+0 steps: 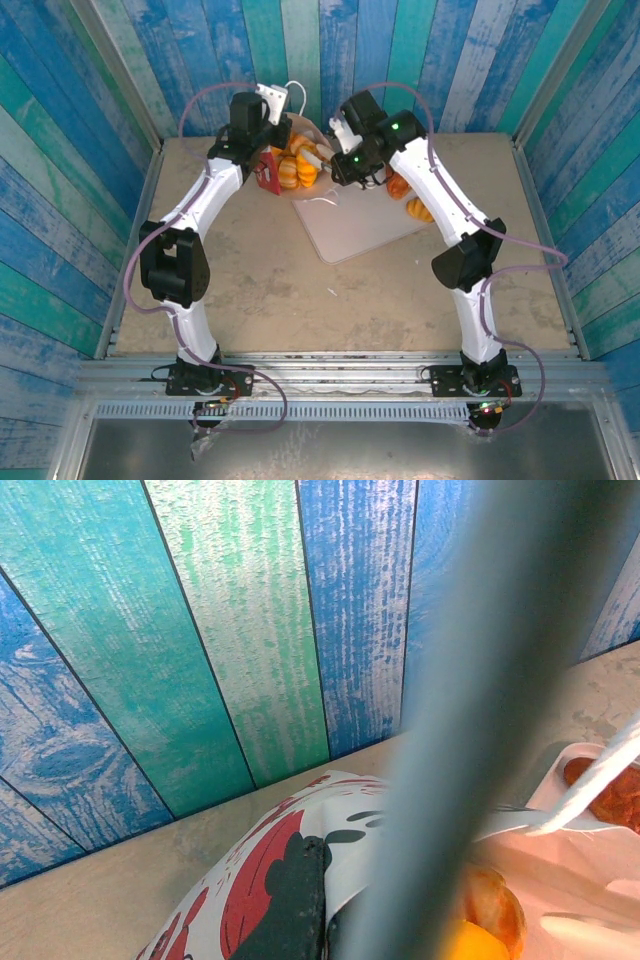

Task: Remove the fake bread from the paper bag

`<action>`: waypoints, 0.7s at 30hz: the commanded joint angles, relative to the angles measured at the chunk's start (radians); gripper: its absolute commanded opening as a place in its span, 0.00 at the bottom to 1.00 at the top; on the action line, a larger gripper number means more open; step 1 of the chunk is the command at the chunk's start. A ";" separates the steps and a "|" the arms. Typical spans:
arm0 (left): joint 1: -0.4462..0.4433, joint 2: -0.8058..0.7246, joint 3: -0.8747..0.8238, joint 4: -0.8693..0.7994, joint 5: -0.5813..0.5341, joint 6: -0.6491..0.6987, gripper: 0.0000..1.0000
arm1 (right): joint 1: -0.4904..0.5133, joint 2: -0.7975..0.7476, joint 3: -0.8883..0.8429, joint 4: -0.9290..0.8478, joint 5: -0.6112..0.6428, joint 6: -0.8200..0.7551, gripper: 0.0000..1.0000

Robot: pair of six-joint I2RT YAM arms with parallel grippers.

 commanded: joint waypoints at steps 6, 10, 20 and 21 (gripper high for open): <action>-0.004 0.020 -0.005 0.025 0.024 -0.012 0.00 | -0.010 0.053 0.053 0.015 -0.004 -0.010 0.47; -0.004 0.022 -0.002 0.025 0.024 -0.010 0.00 | -0.013 0.068 0.066 0.028 0.003 -0.009 0.48; -0.004 0.029 0.008 0.025 0.029 -0.010 0.00 | -0.013 0.093 0.076 0.055 -0.006 -0.015 0.48; -0.004 0.029 0.009 0.023 0.029 -0.009 0.00 | -0.013 0.096 0.077 0.056 -0.007 -0.015 0.48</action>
